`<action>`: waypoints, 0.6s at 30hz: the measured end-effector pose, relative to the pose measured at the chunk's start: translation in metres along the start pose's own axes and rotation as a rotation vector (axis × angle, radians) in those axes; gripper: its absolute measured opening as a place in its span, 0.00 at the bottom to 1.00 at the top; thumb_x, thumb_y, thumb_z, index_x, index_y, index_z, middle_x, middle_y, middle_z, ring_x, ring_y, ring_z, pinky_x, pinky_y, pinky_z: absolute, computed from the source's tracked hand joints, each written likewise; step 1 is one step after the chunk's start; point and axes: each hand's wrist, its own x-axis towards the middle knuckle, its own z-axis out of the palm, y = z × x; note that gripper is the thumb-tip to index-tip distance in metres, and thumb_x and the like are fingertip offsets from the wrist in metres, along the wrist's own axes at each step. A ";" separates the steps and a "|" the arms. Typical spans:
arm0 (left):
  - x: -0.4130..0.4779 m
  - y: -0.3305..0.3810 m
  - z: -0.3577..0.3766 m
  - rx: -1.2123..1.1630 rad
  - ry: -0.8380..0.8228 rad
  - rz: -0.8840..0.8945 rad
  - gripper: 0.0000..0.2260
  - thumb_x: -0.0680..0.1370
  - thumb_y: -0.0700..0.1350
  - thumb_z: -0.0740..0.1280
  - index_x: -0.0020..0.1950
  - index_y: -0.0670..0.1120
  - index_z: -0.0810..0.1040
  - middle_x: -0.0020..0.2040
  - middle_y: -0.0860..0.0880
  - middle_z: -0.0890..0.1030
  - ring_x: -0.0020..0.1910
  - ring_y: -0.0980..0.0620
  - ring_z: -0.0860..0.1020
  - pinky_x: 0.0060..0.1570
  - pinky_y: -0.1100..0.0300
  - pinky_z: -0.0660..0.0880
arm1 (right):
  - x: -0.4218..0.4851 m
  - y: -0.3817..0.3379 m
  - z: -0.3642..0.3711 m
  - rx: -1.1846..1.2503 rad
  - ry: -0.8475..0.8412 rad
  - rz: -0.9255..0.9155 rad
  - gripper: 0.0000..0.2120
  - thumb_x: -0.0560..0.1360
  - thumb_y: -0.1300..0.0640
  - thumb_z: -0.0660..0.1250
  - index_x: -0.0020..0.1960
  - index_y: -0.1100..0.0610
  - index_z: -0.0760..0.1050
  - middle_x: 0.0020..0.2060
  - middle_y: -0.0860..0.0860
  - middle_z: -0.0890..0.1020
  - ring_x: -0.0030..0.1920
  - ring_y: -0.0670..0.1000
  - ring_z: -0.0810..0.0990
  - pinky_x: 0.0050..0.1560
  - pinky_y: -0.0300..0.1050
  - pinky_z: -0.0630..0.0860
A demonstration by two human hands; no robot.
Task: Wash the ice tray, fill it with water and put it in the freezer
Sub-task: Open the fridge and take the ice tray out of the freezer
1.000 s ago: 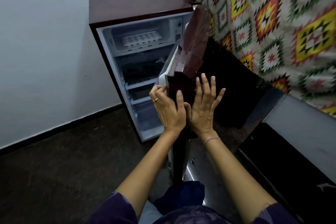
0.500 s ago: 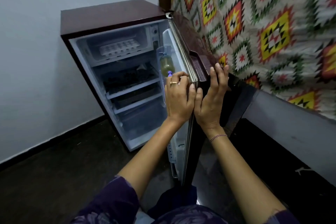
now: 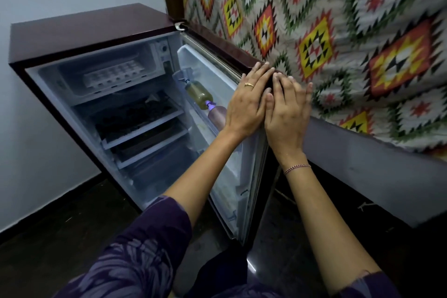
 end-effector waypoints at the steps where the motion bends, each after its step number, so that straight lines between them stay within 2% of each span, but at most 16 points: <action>1: 0.003 0.000 0.006 -0.002 -0.011 0.005 0.20 0.82 0.44 0.54 0.72 0.41 0.67 0.73 0.44 0.67 0.75 0.48 0.60 0.73 0.46 0.60 | 0.001 0.003 0.002 -0.036 -0.010 0.015 0.20 0.82 0.53 0.51 0.68 0.62 0.69 0.67 0.56 0.72 0.69 0.54 0.67 0.74 0.53 0.53; 4: 0.012 -0.001 0.019 0.061 -0.039 0.054 0.21 0.81 0.46 0.52 0.73 0.42 0.66 0.74 0.45 0.67 0.75 0.48 0.60 0.74 0.48 0.59 | 0.006 0.014 0.008 -0.127 -0.046 0.050 0.21 0.82 0.55 0.51 0.71 0.64 0.65 0.71 0.60 0.65 0.73 0.57 0.62 0.73 0.51 0.50; 8: 0.032 -0.003 0.035 0.211 -0.065 0.121 0.22 0.81 0.48 0.51 0.72 0.42 0.68 0.71 0.44 0.71 0.72 0.46 0.65 0.72 0.54 0.61 | 0.013 0.034 0.020 -0.197 -0.039 0.051 0.20 0.82 0.57 0.52 0.70 0.67 0.65 0.69 0.61 0.68 0.72 0.58 0.64 0.73 0.51 0.54; 11: 0.041 -0.004 0.047 0.239 -0.074 0.140 0.22 0.80 0.48 0.52 0.72 0.43 0.68 0.71 0.45 0.70 0.72 0.46 0.65 0.72 0.55 0.61 | 0.018 0.051 0.031 -0.236 -0.036 0.040 0.20 0.81 0.57 0.53 0.69 0.67 0.65 0.68 0.61 0.70 0.70 0.58 0.66 0.72 0.53 0.60; 18: 0.063 -0.007 0.070 0.274 -0.144 0.157 0.26 0.77 0.49 0.56 0.75 0.46 0.64 0.74 0.48 0.66 0.74 0.50 0.62 0.68 0.57 0.63 | 0.034 0.096 0.050 -0.261 -0.044 0.000 0.21 0.77 0.60 0.58 0.68 0.66 0.67 0.66 0.60 0.73 0.67 0.58 0.70 0.70 0.54 0.63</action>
